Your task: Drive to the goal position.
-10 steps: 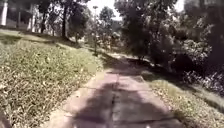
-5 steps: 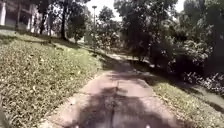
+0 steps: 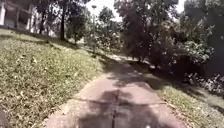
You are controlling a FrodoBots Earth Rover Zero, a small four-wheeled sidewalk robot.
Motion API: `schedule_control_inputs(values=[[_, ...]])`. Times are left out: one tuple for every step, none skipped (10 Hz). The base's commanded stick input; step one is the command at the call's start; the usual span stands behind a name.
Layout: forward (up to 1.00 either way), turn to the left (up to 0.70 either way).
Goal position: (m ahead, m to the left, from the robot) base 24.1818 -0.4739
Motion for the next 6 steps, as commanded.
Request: schedule_control_inputs(values=[[0.45, 0.00], [0.45, 0.00], [0.45, 0.00], [0.45, 0.00], [0.45, 0.00], [0.45, 0.00]])
